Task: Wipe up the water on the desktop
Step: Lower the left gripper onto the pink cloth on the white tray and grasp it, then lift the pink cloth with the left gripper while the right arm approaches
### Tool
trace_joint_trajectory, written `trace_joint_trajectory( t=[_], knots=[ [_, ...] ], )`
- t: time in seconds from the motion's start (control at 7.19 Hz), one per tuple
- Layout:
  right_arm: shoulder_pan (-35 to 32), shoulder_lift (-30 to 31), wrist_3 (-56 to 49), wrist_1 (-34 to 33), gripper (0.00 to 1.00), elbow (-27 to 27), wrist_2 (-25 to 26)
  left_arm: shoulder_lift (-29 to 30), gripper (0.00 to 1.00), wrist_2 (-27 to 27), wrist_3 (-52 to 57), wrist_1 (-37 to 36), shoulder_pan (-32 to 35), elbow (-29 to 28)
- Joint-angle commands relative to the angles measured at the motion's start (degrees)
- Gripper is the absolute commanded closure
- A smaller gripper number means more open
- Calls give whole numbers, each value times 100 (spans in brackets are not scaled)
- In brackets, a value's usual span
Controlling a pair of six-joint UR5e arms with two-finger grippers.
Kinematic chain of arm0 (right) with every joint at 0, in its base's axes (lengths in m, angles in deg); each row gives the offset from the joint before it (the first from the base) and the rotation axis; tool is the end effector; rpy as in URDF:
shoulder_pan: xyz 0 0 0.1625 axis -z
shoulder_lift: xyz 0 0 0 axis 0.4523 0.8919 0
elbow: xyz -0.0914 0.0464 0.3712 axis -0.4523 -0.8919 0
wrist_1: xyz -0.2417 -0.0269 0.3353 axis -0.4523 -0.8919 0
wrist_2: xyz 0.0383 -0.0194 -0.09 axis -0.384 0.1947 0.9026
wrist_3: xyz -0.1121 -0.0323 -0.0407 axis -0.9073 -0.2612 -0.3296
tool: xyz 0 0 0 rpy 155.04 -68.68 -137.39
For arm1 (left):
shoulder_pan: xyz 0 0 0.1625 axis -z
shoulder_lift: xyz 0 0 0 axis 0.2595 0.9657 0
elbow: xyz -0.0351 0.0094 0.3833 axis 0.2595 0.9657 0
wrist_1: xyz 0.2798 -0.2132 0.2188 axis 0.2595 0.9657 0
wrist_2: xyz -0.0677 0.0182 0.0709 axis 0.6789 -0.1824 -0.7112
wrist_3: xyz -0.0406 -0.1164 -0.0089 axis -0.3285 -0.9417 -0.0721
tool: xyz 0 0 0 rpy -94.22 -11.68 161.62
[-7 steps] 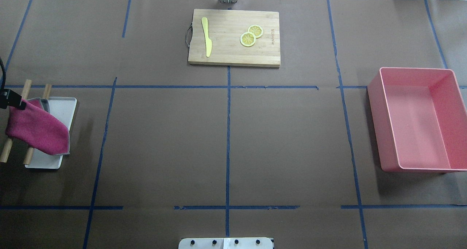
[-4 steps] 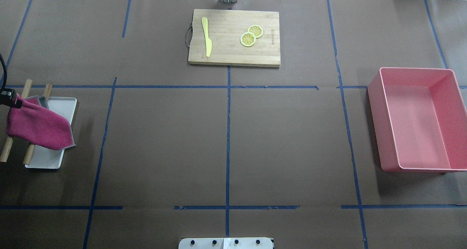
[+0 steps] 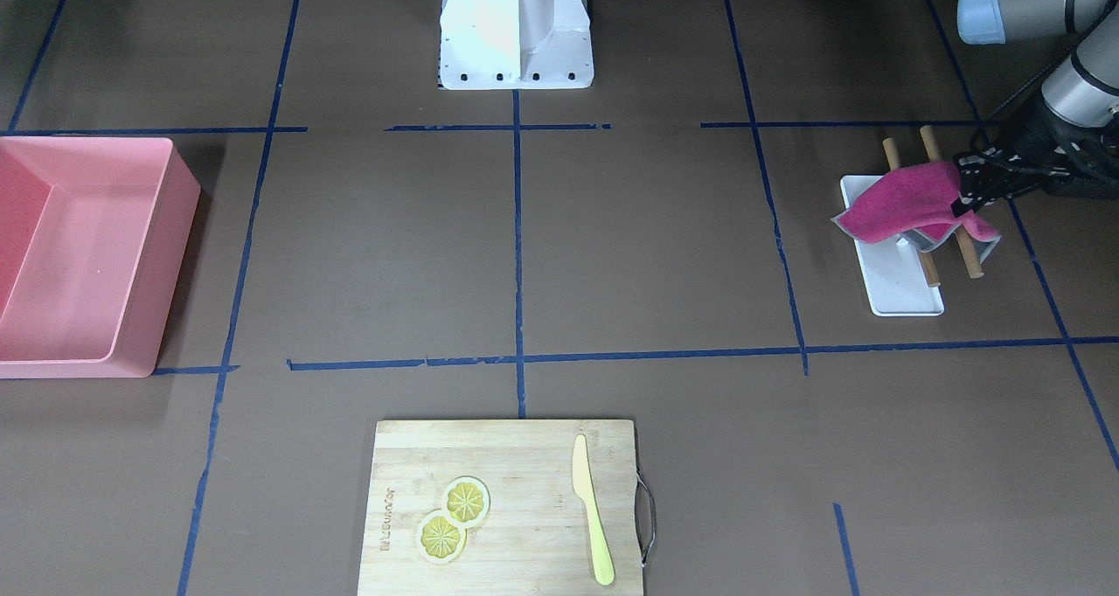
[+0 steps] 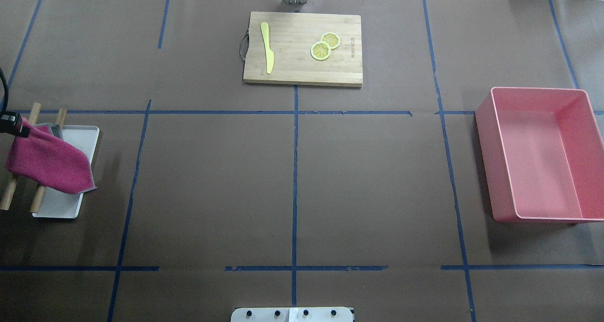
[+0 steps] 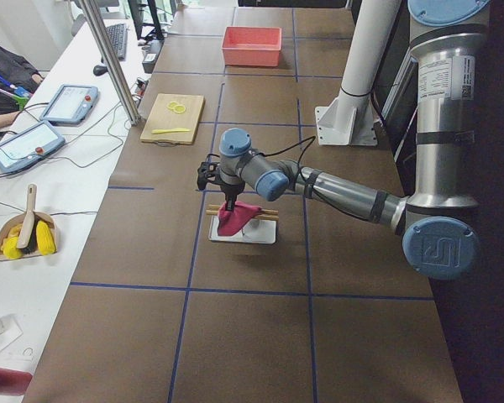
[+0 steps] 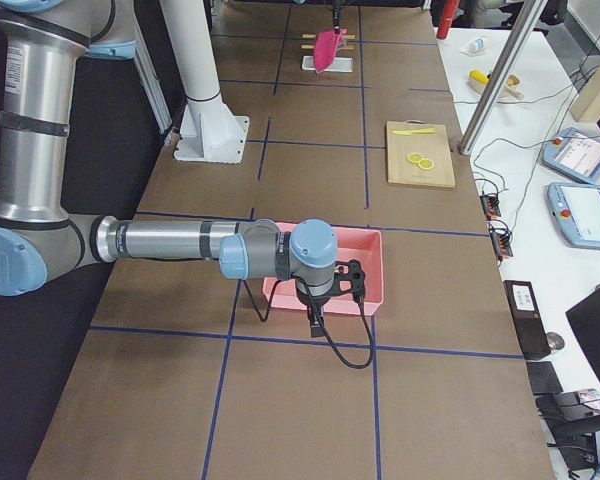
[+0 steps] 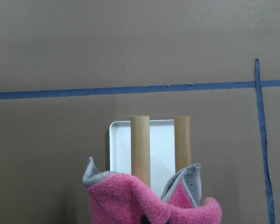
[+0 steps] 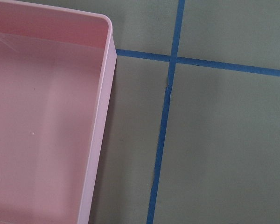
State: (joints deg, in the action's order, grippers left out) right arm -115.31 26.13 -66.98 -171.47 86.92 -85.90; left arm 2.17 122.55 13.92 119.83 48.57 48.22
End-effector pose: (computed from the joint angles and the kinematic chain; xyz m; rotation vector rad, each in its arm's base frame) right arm 0.0328 -0.4281 0.6044 0.0922 -0.7991 -0.1157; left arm 0.1680 -0.4656 0.4564 0.1264 0.8709 -0.0516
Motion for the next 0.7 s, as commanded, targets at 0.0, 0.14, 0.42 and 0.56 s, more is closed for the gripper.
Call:
trace_joint_trajectory(
  t=[0.0,0.14,0.42,0.56],
  knots=[
    [87,-5,-30,254,0,20,-10,437,100,50,-1850,-368,-16,442],
    [166,4,22,665,0,-6,-132,736,100,59,-2643,-368,-16,452],
    [542,4,-4,1446,0,-7,-371,1438,98,16,-4722,-368,-574,444],
    [910,-23,-21,2174,0,-7,-196,1842,96,-19,-5821,-377,-917,426]
  ],
)
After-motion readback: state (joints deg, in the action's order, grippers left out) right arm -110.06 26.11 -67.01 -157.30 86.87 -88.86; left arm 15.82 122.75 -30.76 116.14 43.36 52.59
